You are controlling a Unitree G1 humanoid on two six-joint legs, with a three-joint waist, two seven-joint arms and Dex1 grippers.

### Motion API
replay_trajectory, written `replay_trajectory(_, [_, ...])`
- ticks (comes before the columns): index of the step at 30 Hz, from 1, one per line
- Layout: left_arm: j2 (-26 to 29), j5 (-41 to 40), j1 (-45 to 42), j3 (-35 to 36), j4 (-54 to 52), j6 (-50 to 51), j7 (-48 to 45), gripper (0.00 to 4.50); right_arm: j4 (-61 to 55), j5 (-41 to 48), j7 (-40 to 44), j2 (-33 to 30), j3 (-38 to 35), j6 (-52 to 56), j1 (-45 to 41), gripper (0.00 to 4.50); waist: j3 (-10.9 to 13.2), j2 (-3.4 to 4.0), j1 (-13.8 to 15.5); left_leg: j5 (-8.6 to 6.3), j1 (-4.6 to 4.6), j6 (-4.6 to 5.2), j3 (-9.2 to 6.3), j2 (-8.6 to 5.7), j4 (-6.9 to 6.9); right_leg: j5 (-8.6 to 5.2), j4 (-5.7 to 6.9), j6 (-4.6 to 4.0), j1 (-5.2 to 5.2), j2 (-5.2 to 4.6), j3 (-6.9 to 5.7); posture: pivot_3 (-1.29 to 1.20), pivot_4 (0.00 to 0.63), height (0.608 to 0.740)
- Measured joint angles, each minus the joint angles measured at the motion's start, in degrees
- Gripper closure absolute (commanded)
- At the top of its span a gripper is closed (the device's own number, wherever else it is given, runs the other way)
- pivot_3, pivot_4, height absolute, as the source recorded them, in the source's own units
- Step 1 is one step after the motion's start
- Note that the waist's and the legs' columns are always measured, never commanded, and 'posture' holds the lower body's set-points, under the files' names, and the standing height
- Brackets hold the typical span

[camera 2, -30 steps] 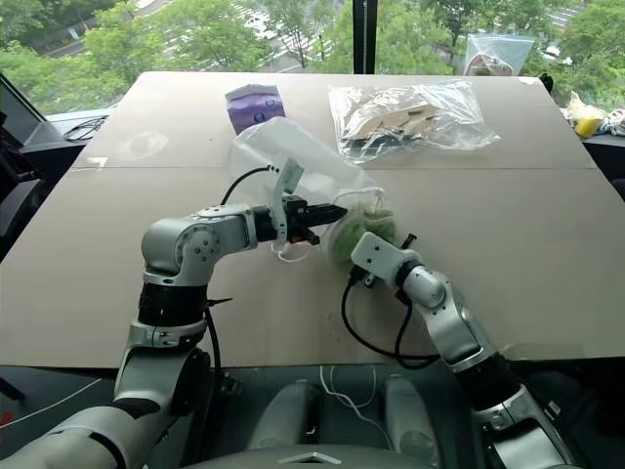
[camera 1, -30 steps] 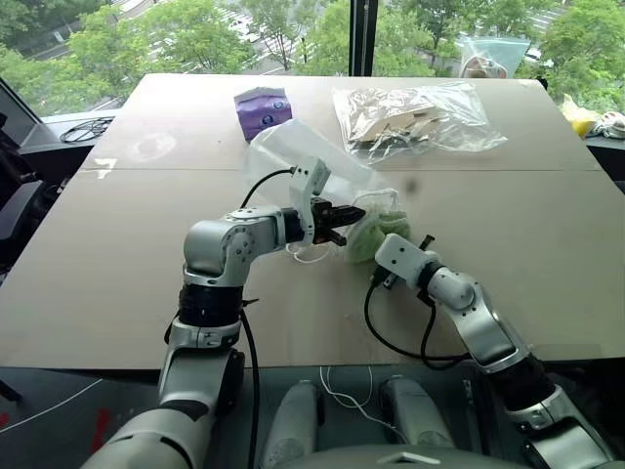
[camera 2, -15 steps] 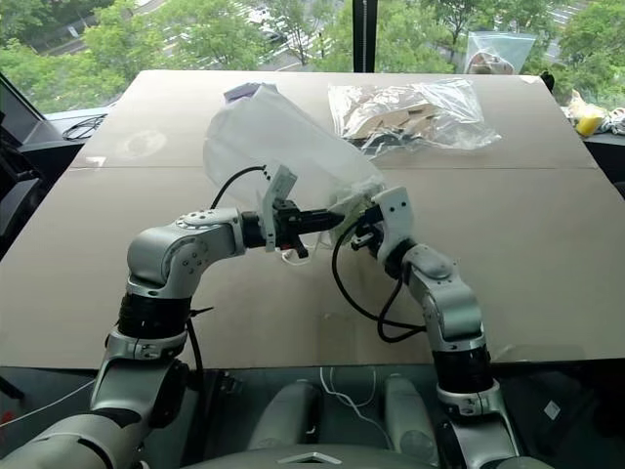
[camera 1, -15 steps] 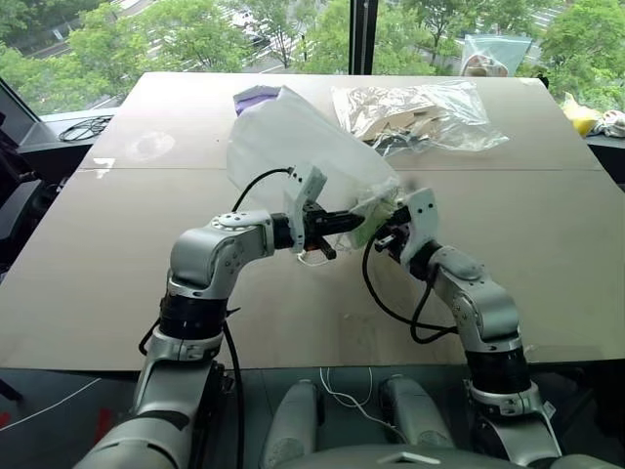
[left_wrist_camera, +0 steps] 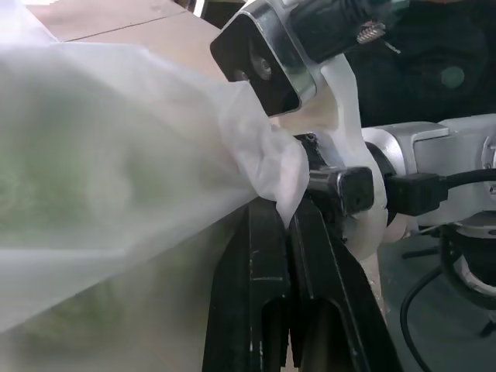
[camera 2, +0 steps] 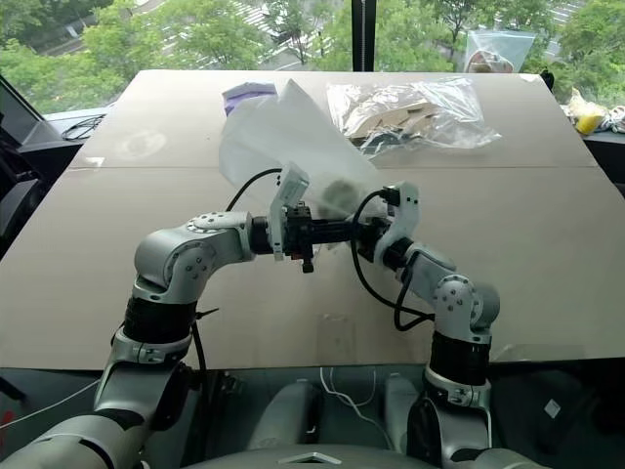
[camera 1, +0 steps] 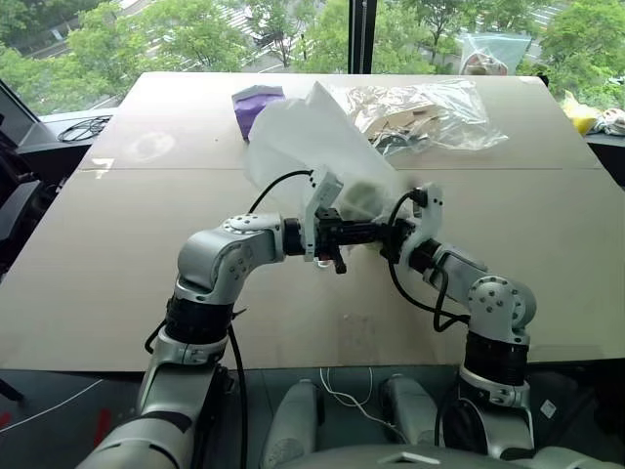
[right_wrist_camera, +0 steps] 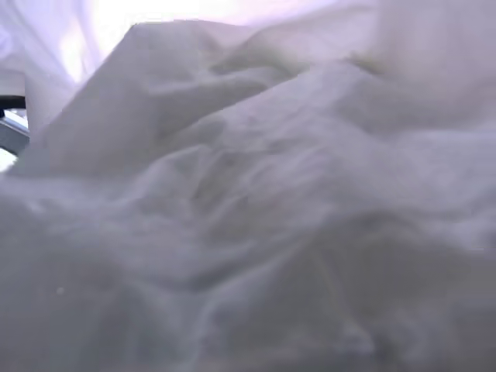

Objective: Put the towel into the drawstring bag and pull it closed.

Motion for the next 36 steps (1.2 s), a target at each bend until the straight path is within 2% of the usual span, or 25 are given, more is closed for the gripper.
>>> replay_trajectory(5, [-0.1,0.2,-1.0,-0.6,3.3,-1.4,-0.7,4.5,0.9,18.3,-14.6,0.0,-5.4,-1.4,-0.3,4.29,0.0,0.04,-0.3,0.0,-0.01,0.01,0.01,0.02,-0.05,-0.01,-0.02,-0.01,-0.02,0.01,0.01,0.0,0.15,0.74])
replay_trajectory(11, [-1.8,0.3,-1.0,-1.3,4.5,-2.2,0.7,4.5,4.9,36.1,-35.1,0.0,-4.8,-12.9,-0.3,4.29,0.0,0.06,-0.3,0.0,-0.15,0.01,0.02,0.02,-0.08,-0.01,-0.06,-0.01,-0.15,0.01,0.02,0.0,0.15,0.74])
replay_trajectory(13, [-2.6,0.3,-1.1,-1.3,4.8,-2.3,1.1,4.5,5.1,39.1,-39.6,0.1,-3.8,-16.5,-0.3,4.29,0.0,0.06,-0.3,0.0,-0.21,0.01,0.02,0.02,-0.08,-0.01,-0.07,-0.01,-0.21,0.01,0.03,0.0,0.15,0.74])
replay_trajectory(15, [-4.3,0.4,-1.7,-1.4,5.5,-2.5,2.3,4.5,5.8,42.8,-47.6,0.1,-2.0,-24.2,-0.3,4.29,0.0,0.06,-0.3,0.0,-0.38,0.02,0.01,0.02,-0.06,0.03,-0.07,0.06,-0.35,0.01,0.02,0.0,0.15,0.74])
replay_trajectory(20, [-7.3,1.4,-3.4,-1.5,8.3,-3.4,5.0,4.5,6.2,45.1,-57.1,0.1,1.8,-37.2,-0.3,4.29,0.0,0.07,-0.3,0.01,-0.89,0.02,0.01,0.01,0.07,0.23,0.0,0.03,-0.85,0.03,0.02,0.0,0.15,0.74])
replay_trajectory(21, [-8.0,1.6,-4.0,-1.4,9.5,-3.8,5.8,4.5,6.2,45.5,-58.1,0.1,2.6,-39.3,-0.3,3.3,0.0,0.07,-0.3,0.01,-0.89,0.02,0.01,0.01,0.06,0.24,0.0,0.02,-0.86,0.03,0.02,0.0,0.15,0.74])
replay_trajectory(22, [-8.7,1.8,-4.8,-1.0,10.9,-4.3,6.5,4.5,6.2,46.0,-58.8,0.1,3.4,-41.0,-0.3,3.01,0.0,0.07,-0.3,0.01,-0.9,0.02,0.01,0.01,0.06,0.24,0.0,0.02,-0.87,0.04,0.02,0.0,0.15,0.74])
replay_trajectory(28, [-9.7,4.1,-7.7,1.3,16.9,-7.6,9.5,4.5,5.9,50.0,-60.8,0.0,7.9,-46.4,-0.3,0.04,0.0,0.07,-0.6,0.01,-0.88,0.03,-0.01,0.03,0.06,0.23,0.02,0.02,-0.87,0.08,0.02,0.0,0.15,0.74])
replay_trajectory(33, [-10.2,5.9,-10.4,4.9,24.3,-10.8,12.7,4.5,4.1,51.7,-60.7,-1.1,10.5,-42.4,-1.4,0.04,0.0,0.07,-0.7,0.01,-0.9,0.03,-0.01,0.03,0.08,0.24,0.03,0.01,-0.88,0.08,0.02,0.0,0.15,0.74])
replay_trajectory(36, [-10.4,6.1,-12.2,5.9,26.9,-11.8,13.2,4.5,1.1,53.1,-59.4,-7.1,13.0,-36.8,-2.3,0.04,0.0,0.06,-0.5,0.01,-0.92,0.03,-0.03,0.02,0.08,0.25,0.01,0.0,-0.87,0.06,-0.01,0.0,0.15,0.74])
